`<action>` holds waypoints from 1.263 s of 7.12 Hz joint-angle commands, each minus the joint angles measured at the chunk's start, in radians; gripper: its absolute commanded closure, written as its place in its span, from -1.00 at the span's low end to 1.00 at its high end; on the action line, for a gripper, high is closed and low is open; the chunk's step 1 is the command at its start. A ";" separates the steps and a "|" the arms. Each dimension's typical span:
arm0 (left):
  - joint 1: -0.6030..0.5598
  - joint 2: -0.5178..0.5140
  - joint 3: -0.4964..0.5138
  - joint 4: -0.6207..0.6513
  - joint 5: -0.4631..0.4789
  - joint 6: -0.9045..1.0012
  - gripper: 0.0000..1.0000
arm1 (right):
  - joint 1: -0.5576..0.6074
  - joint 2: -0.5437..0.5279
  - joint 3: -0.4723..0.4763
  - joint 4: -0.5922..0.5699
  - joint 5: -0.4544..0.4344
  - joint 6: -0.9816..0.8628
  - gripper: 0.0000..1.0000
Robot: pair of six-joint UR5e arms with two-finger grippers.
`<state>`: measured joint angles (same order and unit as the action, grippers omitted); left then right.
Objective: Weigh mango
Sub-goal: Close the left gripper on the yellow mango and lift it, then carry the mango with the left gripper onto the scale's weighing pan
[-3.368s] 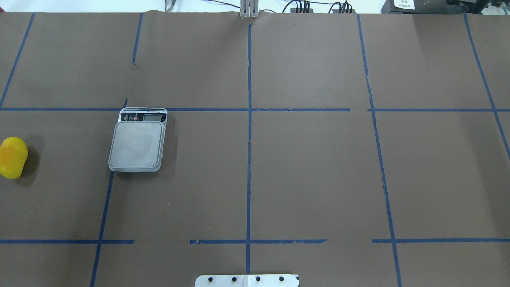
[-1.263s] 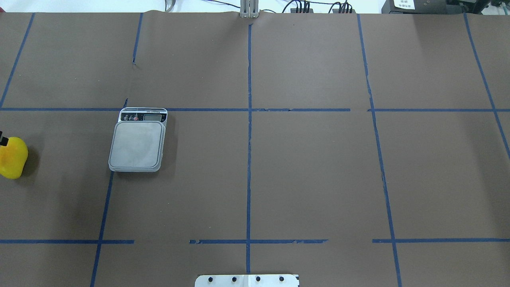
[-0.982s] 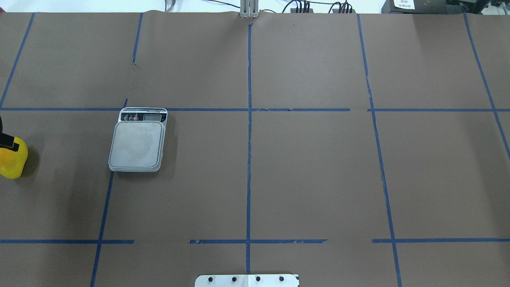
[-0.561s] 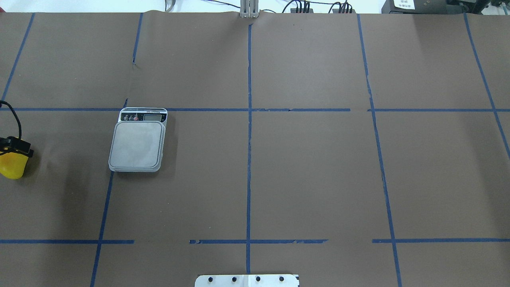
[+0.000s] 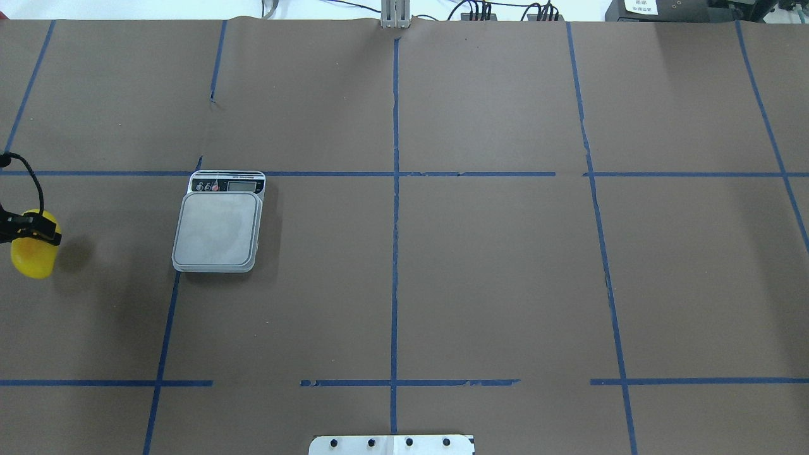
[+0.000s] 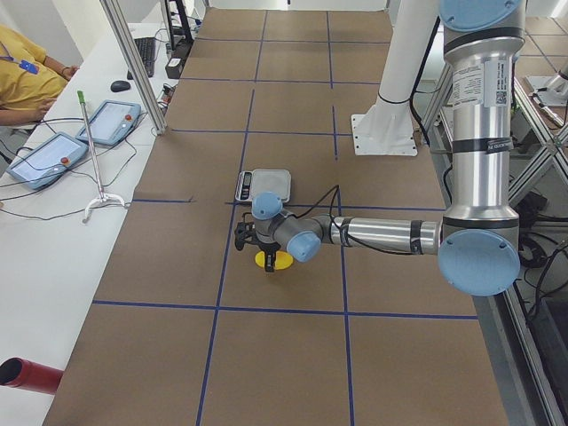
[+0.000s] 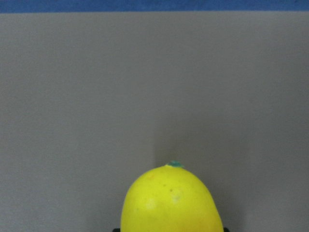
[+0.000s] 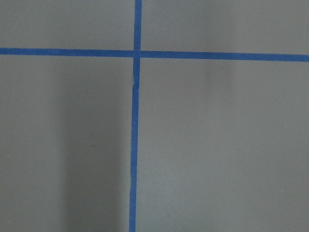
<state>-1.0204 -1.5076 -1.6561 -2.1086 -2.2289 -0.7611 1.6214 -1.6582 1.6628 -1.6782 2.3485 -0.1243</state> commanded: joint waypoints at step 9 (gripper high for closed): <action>0.218 -0.447 -0.022 0.383 0.051 -0.247 1.00 | 0.000 0.000 0.000 0.000 0.000 0.000 -1.00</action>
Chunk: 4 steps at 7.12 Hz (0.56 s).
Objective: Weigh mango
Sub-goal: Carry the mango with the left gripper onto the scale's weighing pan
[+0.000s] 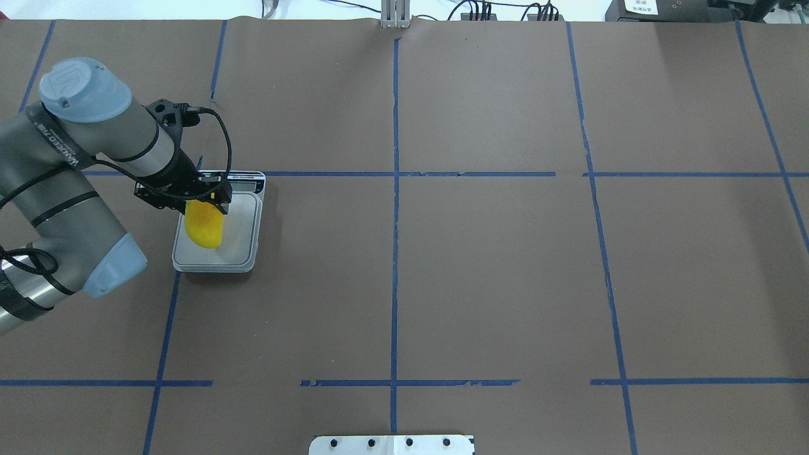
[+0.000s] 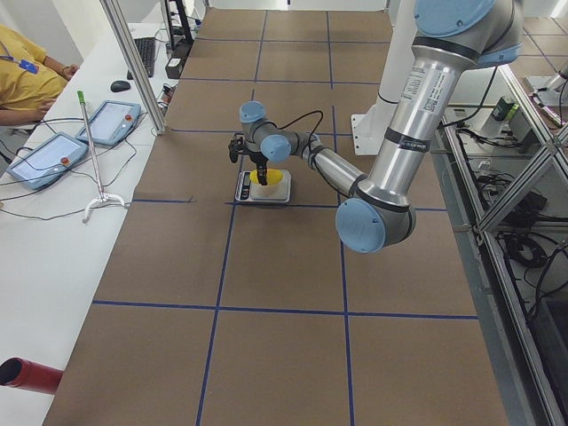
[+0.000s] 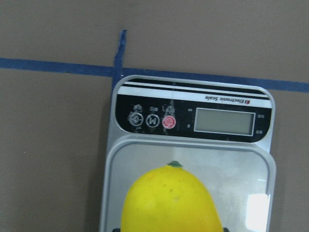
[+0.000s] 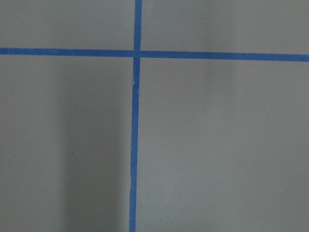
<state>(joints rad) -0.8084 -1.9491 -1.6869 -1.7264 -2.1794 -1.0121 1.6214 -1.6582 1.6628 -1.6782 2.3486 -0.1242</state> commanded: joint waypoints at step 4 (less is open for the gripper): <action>0.028 -0.005 0.013 -0.001 0.004 0.001 -0.99 | 0.000 0.000 0.000 0.000 0.000 0.000 -1.00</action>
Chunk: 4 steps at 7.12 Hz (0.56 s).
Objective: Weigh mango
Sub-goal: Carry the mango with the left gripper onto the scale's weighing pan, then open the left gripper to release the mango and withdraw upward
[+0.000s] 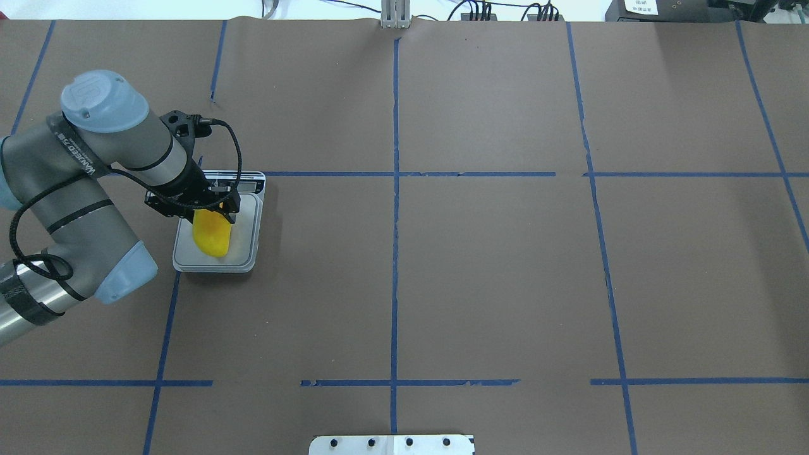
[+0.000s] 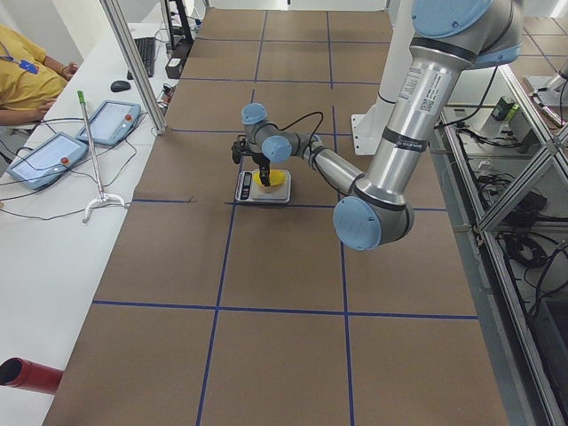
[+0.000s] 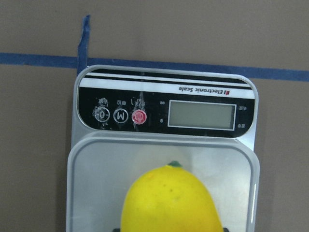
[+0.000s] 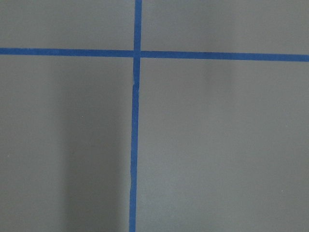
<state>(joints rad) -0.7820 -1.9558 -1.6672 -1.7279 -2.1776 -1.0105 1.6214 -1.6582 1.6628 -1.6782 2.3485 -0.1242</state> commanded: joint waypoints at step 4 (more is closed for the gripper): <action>-0.295 0.116 -0.231 0.071 -0.004 0.224 -1.00 | 0.000 0.000 0.000 0.000 0.000 0.000 -1.00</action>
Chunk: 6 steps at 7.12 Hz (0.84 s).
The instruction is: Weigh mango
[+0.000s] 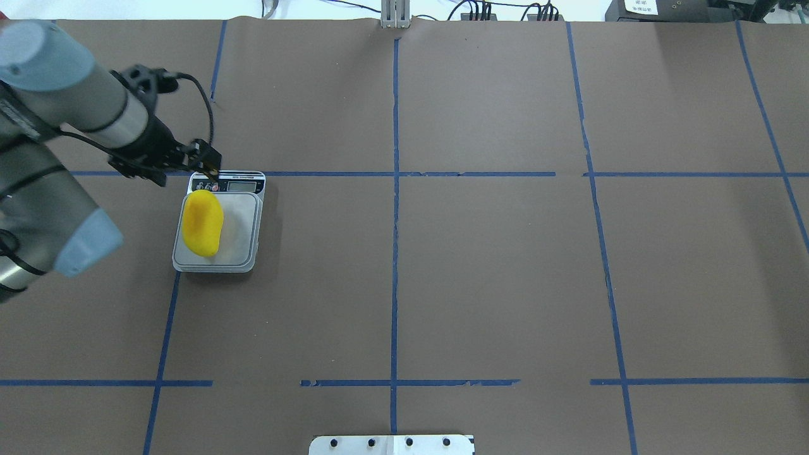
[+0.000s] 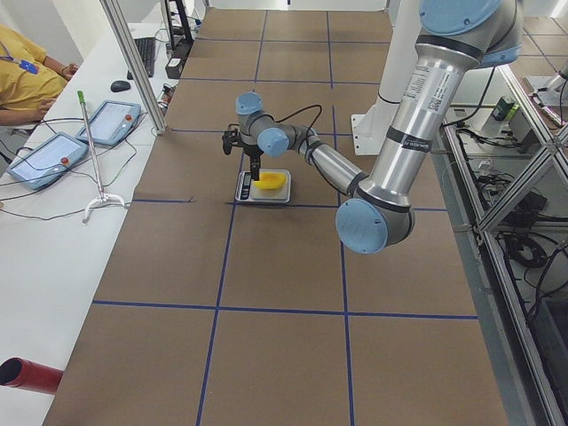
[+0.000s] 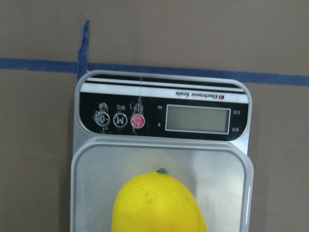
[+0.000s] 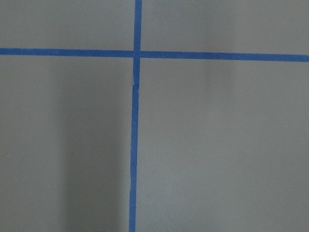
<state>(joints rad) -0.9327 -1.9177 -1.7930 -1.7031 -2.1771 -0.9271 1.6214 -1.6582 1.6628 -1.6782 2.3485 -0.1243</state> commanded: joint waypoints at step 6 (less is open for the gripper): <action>-0.693 0.411 0.034 0.101 -0.116 1.060 -1.00 | 0.000 0.000 0.000 0.000 0.000 0.000 -1.00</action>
<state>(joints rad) -1.5705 -1.5235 -1.7966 -1.6238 -2.2648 0.0555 1.6214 -1.6582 1.6628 -1.6782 2.3485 -0.1242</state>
